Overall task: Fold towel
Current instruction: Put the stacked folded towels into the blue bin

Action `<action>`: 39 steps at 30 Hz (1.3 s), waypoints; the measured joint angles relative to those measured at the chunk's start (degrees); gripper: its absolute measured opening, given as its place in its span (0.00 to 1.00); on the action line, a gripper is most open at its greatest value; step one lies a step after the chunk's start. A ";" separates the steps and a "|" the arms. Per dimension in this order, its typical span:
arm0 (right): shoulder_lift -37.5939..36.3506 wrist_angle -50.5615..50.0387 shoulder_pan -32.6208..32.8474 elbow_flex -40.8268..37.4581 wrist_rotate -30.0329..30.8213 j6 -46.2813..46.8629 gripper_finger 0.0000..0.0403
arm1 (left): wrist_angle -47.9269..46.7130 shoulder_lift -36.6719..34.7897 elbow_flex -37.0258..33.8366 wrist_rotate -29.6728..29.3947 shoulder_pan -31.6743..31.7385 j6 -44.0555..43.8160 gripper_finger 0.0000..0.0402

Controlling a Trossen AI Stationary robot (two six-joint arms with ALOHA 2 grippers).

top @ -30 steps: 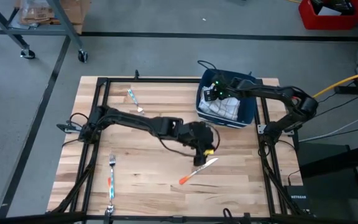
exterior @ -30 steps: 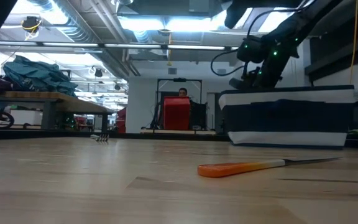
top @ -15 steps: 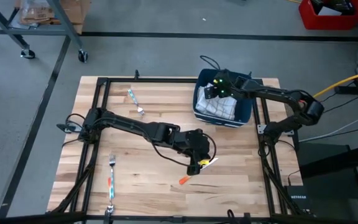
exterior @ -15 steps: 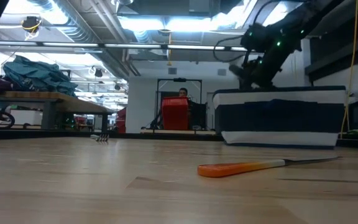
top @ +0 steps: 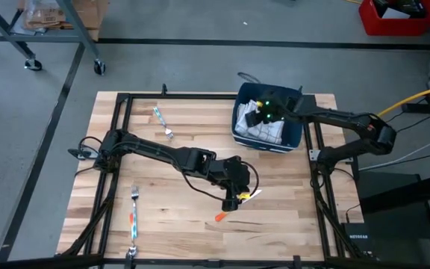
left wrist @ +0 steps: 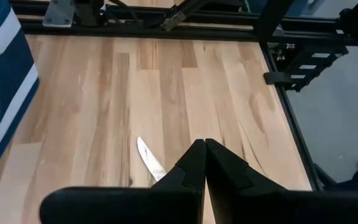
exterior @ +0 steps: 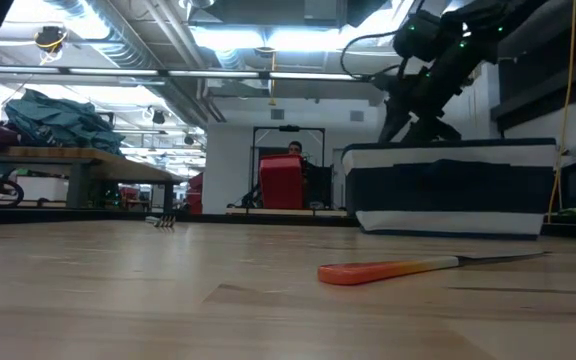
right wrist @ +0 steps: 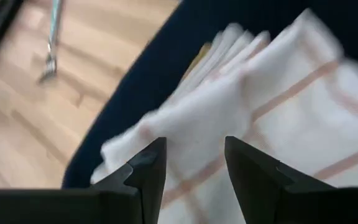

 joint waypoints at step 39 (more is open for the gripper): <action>2.08 -2.19 7.57 -0.15 10.57 -0.13 0.42 | 0.08 0.00 0.00 0.01 -0.03 -0.47 0.01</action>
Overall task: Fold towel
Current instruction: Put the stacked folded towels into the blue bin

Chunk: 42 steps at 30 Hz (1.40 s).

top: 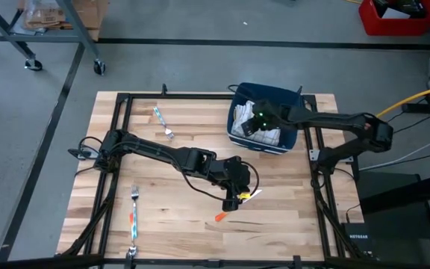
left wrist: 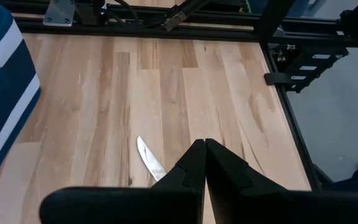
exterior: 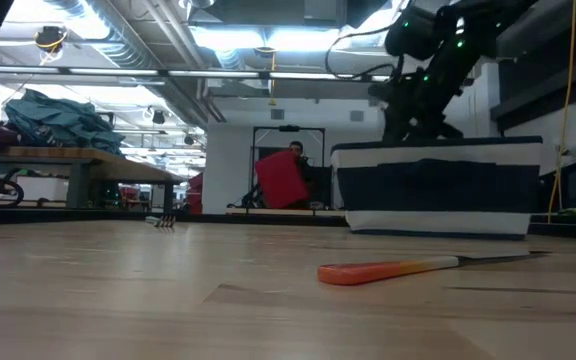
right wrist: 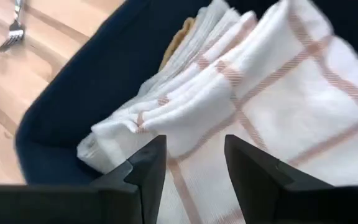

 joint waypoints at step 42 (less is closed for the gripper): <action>-2.66 -14.94 -0.04 2.30 0.47 -1.63 0.42 | -5.48 -1.93 -0.02 -2.61 0.04 -3.10 0.01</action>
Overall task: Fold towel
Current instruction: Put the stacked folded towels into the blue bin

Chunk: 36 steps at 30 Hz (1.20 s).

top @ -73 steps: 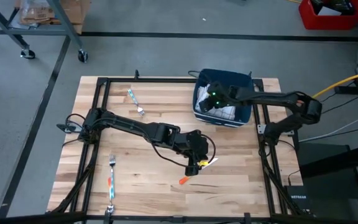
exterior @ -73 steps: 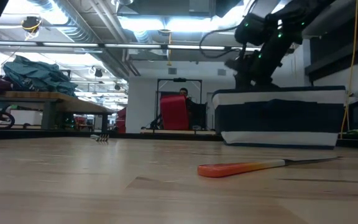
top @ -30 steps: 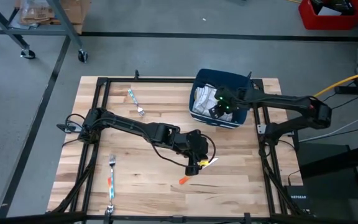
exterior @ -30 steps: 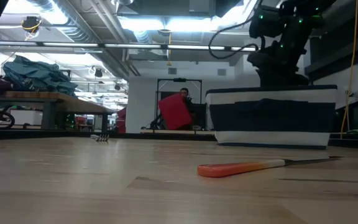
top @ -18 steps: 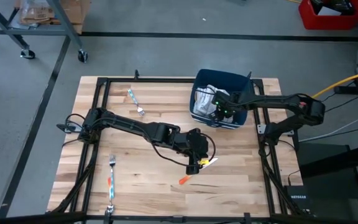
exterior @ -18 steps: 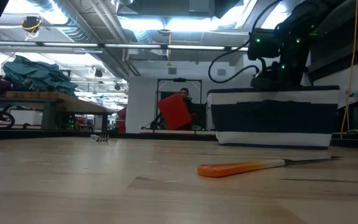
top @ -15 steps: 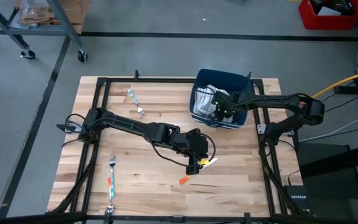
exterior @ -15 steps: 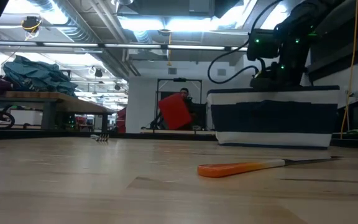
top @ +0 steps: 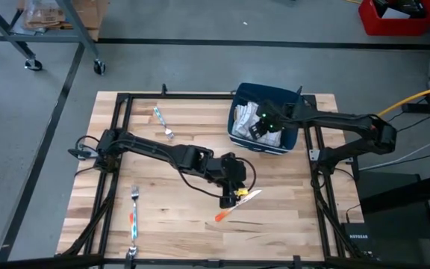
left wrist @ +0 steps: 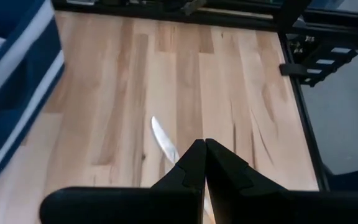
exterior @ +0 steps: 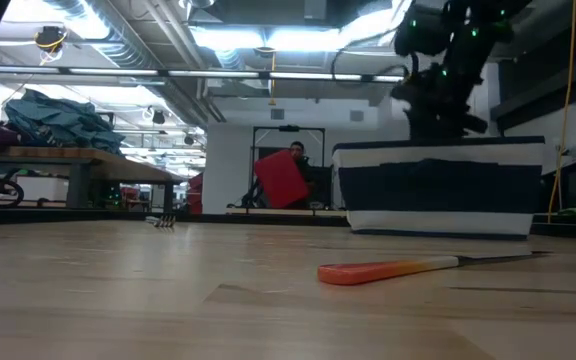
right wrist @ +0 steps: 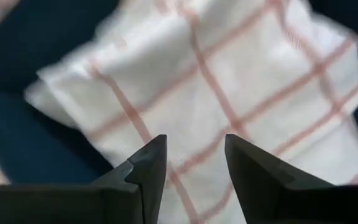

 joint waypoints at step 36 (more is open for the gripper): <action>23.67 32.01 -0.02 2.43 -1.01 -1.13 0.42 | -17.78 -15.18 0.00 -21.08 -4.83 1.60 0.01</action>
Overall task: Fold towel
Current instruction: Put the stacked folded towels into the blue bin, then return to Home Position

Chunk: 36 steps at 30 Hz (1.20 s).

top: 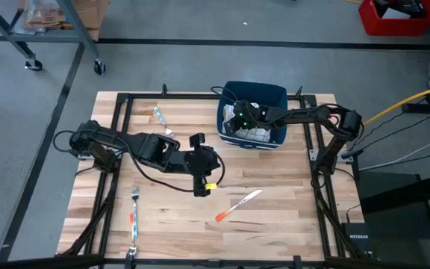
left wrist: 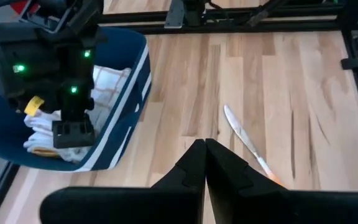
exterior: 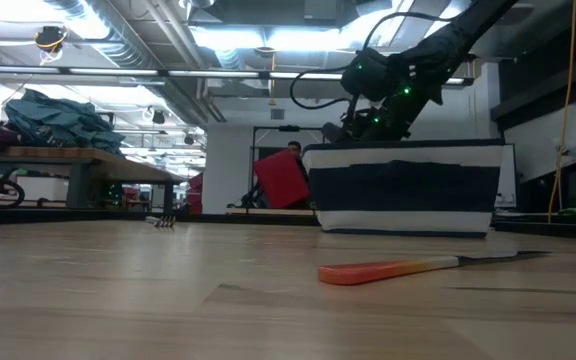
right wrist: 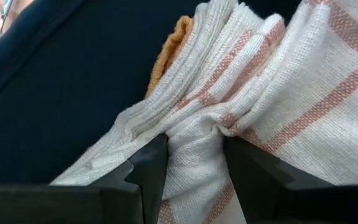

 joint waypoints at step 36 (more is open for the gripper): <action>-37.72 -14.94 0.02 19.71 -13.75 -12.09 0.42 | -4.68 -22.83 0.00 -11.38 -0.02 16.68 0.01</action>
